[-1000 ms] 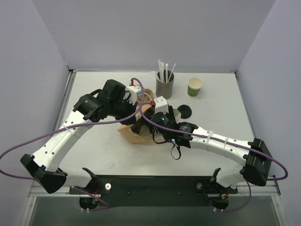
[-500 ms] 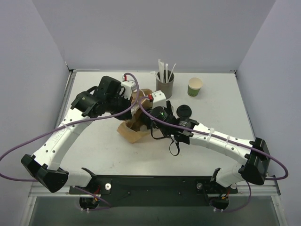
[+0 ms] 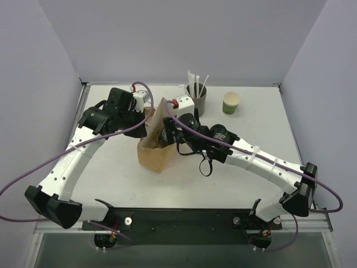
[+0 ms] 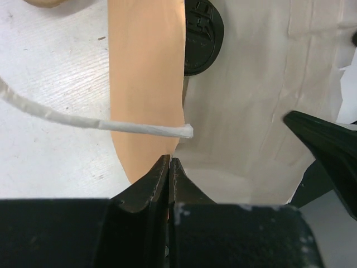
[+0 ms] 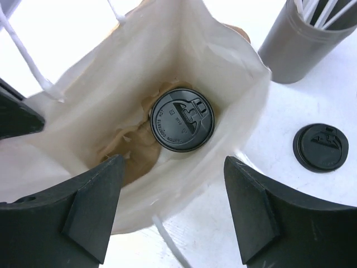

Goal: Pack the takeout coffee

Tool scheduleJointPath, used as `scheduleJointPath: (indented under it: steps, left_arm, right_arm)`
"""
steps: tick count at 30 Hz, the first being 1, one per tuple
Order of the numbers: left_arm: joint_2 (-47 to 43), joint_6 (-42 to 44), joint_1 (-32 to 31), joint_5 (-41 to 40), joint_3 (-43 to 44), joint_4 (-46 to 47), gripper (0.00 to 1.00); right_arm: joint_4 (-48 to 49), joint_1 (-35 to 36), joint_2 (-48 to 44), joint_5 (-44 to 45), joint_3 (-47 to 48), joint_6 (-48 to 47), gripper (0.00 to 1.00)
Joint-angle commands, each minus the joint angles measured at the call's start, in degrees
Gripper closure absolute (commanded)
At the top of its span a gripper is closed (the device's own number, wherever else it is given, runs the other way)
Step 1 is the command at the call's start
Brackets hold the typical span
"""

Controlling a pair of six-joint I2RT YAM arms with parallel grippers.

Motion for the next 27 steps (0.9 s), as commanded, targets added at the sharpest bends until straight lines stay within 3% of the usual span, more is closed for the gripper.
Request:
scheduleJointPath:
  steps: [1, 10, 21, 27]
  left_arm:
    - [-1.78, -1.94, 1.95, -0.69, -2.20, 0.70, 0.89]
    - [-3.71, -3.00, 2.92, 0.71, -3.08, 1.13, 0.84]
    - [-4.42, -3.87, 3.01, 1.95, -0.37, 4.74, 0.45]
    - [-4.50, -3.53, 3.53, -0.33, 1.75, 4.30, 0.35]
  right_arm:
    - [-3.73, -0.20, -0.07, -0.63, 5.56, 0.69, 0.32]
    - [-8.65, -3.45, -0.08, 0.16, 14.00, 1.74, 0.31]
    - [-8.57, -8.54, 1.42, -0.37, 16.29, 2.27, 0.30]
    - [-5.14, -15.05, 2.91, -2.65, 15.41, 2.62, 0.29]
